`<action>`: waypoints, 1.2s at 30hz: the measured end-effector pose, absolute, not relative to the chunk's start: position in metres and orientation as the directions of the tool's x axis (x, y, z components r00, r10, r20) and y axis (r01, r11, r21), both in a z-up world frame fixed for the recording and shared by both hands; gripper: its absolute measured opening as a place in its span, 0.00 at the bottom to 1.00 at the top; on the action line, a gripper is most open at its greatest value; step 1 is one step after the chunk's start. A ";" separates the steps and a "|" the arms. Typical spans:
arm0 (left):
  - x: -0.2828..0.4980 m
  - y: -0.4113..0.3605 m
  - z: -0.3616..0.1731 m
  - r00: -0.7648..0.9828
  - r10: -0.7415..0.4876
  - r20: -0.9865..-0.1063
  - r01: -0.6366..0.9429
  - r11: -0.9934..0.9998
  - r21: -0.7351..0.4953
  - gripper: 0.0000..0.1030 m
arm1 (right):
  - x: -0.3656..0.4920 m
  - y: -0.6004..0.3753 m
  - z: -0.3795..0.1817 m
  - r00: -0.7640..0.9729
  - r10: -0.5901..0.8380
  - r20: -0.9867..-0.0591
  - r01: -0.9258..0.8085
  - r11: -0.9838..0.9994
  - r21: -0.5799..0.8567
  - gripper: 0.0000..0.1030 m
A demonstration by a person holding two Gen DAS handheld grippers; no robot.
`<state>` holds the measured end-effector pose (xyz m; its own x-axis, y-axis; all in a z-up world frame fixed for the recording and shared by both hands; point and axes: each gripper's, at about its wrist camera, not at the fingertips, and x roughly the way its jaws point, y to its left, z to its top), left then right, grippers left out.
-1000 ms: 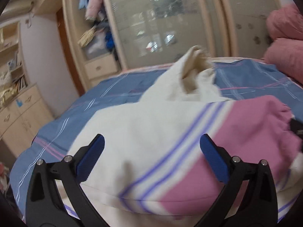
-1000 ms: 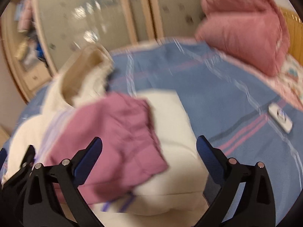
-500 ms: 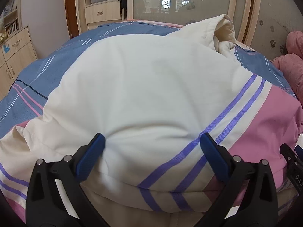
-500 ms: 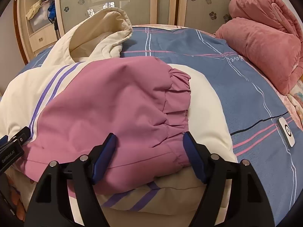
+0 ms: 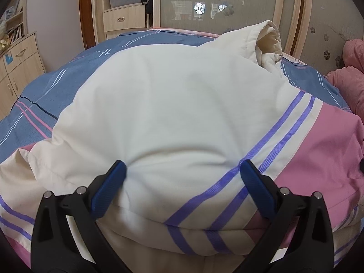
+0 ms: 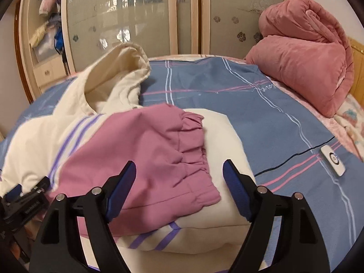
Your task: Fold large clothes
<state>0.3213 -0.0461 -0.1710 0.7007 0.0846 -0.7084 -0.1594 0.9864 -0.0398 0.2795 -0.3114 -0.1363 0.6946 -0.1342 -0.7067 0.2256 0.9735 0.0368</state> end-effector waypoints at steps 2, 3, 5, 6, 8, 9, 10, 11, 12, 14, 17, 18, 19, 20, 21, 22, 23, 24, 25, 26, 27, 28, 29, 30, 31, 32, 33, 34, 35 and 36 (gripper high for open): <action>0.320 -0.047 -0.171 0.703 0.086 -0.706 -0.160 0.986 -0.039 0.98 | 0.293 -0.317 -0.158 0.613 -0.087 -0.786 0.219 0.974 0.063 0.80; 0.320 -0.048 -0.171 0.703 0.088 -0.706 -0.160 0.986 -0.036 0.98 | 0.297 -0.318 -0.164 0.609 -0.078 -0.789 0.214 0.974 0.069 0.81; 0.320 -0.047 -0.172 0.702 0.091 -0.706 -0.160 0.987 -0.032 0.98 | 0.297 -0.316 -0.160 0.609 -0.082 -0.789 0.209 0.976 0.060 0.83; 0.321 -0.047 -0.172 0.702 0.091 -0.706 -0.159 0.987 -0.032 0.98 | 0.297 -0.316 -0.159 0.612 -0.083 -0.787 0.207 0.977 0.057 0.83; 0.321 -0.047 -0.172 0.702 0.091 -0.706 -0.159 0.987 -0.031 0.98 | 0.296 -0.315 -0.159 0.614 -0.085 -0.785 0.204 0.978 0.054 0.83; 0.321 -0.047 -0.172 0.702 0.092 -0.706 -0.159 0.987 -0.030 0.98 | 0.295 -0.315 -0.159 0.614 -0.083 -0.785 0.203 0.977 0.056 0.83; 0.321 -0.047 -0.172 0.703 0.091 -0.705 -0.159 0.987 -0.030 0.98 | 0.295 -0.316 -0.158 0.615 -0.081 -0.785 0.204 0.977 0.059 0.83; 0.321 -0.047 -0.172 0.703 0.091 -0.705 -0.159 0.987 -0.031 0.98 | 0.293 -0.315 -0.157 0.616 -0.078 -0.784 0.203 0.977 0.063 0.83; 0.321 -0.047 -0.172 0.704 0.090 -0.704 -0.159 0.987 -0.032 0.98 | 0.290 -0.317 -0.156 0.616 -0.076 -0.784 0.202 0.977 0.064 0.83; 0.321 -0.046 -0.172 0.705 0.091 -0.703 -0.159 0.987 -0.031 0.98 | 0.289 -0.317 -0.155 0.614 -0.073 -0.786 0.198 0.978 0.064 0.83; 0.320 -0.045 -0.166 0.710 0.102 -0.696 -0.166 0.986 -0.024 0.98 | 0.280 -0.325 -0.142 0.664 -0.046 -0.746 0.224 0.964 0.140 0.83; 0.318 -0.046 -0.162 0.717 0.113 -0.688 -0.170 0.985 -0.016 0.98 | 0.275 -0.328 -0.134 0.688 -0.043 -0.724 0.227 0.961 0.159 0.83; 0.314 -0.048 -0.152 0.739 0.138 -0.659 -0.183 0.983 0.000 0.98 | 0.272 -0.328 -0.130 0.702 -0.049 -0.711 0.228 0.961 0.159 0.83; 0.309 -0.051 -0.142 0.775 0.149 -0.614 -0.187 0.982 0.003 0.98 | 0.268 -0.328 -0.124 0.717 -0.062 -0.695 0.231 0.961 0.151 0.83; 0.306 -0.054 -0.134 0.799 0.141 -0.584 -0.176 0.984 -0.002 0.98 | 0.267 -0.329 -0.122 0.720 -0.075 -0.690 0.236 0.962 0.141 0.83; 0.306 -0.060 -0.126 0.824 0.114 -0.556 -0.144 0.990 -0.010 0.98 | 0.268 -0.329 -0.123 0.713 -0.082 -0.696 0.239 0.962 0.132 0.83; 0.311 -0.068 -0.124 0.821 0.089 -0.564 -0.106 0.994 0.004 0.98 | 0.273 -0.329 -0.129 0.691 -0.080 -0.718 0.241 0.962 0.125 0.83; 0.317 -0.074 -0.125 0.808 0.078 -0.585 -0.078 0.997 0.026 0.98 | 0.280 -0.329 -0.138 0.664 -0.072 -0.744 0.243 0.962 0.124 0.83; 0.330 -0.087 -0.133 0.771 0.081 -0.632 -0.037 0.996 0.083 0.98 | 0.287 -0.329 -0.150 0.626 -0.070 -0.777 0.247 0.963 0.112 0.83; 0.338 -0.095 -0.142 0.744 0.097 -0.661 -0.021 0.992 0.122 0.98 | 0.290 -0.328 -0.155 0.616 -0.081 -0.784 0.244 0.965 0.092 0.85; 0.344 -0.100 -0.150 0.723 0.120 -0.680 -0.017 0.988 0.155 0.98 | 0.292 -0.324 -0.156 0.614 -0.099 -0.783 0.238 0.969 0.064 0.86; 0.350 -0.105 -0.161 0.704 0.155 -0.693 -0.023 0.980 0.196 0.98 | 0.292 -0.322 -0.156 0.614 -0.112 -0.782 0.235 0.971 0.046 0.87; 0.351 -0.105 -0.167 0.701 0.157 -0.696 -0.026 0.981 0.195 0.98 | 0.292 -0.319 -0.154 0.615 -0.122 -0.779 0.231 0.972 0.030 0.87; 0.352 -0.102 -0.168 0.703 0.148 -0.696 -0.028 0.983 0.181 0.98 | 0.292 -0.318 -0.154 0.615 -0.125 -0.779 0.229 0.973 0.024 0.87; 0.351 -0.099 -0.168 0.704 0.131 -0.698 -0.026 0.987 0.159 0.98 | 0.292 -0.318 -0.156 0.612 -0.126 -0.781 0.228 0.973 0.022 0.87; 0.351 -0.096 -0.168 0.702 0.113 -0.703 -0.022 0.990 0.137 0.98 | 0.293 -0.320 -0.157 0.610 -0.122 -0.783 0.228 0.973 0.026 0.89; 0.352 -0.093 -0.168 0.702 0.104 -0.705 -0.020 0.992 0.126 0.98 | 0.294 -0.321 -0.157 0.608 -0.114 -0.785 0.226 0.974 0.033 0.90; 0.352 -0.091 -0.168 0.702 0.098 -0.705 -0.019 0.993 0.119 0.98 | 0.295 -0.321 -0.157 0.607 -0.111 -0.787 0.225 0.974 0.036 0.90; 0.353 -0.091 -0.169 0.703 0.100 -0.704 -0.019 0.992 0.122 0.98 | 0.294 -0.321 -0.158 0.607 -0.111 -0.787 0.224 0.974 0.035 0.91; 0.353 -0.093 -0.170 0.704 0.103 -0.702 -0.019 0.992 0.126 0.98 | 0.295 -0.321 -0.158 0.608 -0.113 -0.786 0.223 0.974 0.033 0.91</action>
<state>0.3526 -0.0930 -0.1697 0.7043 0.1028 -0.7024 -0.0190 0.9918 0.1260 0.2950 -0.3209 -0.1576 0.6080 -0.1127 -0.7859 0.2229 0.9743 0.0327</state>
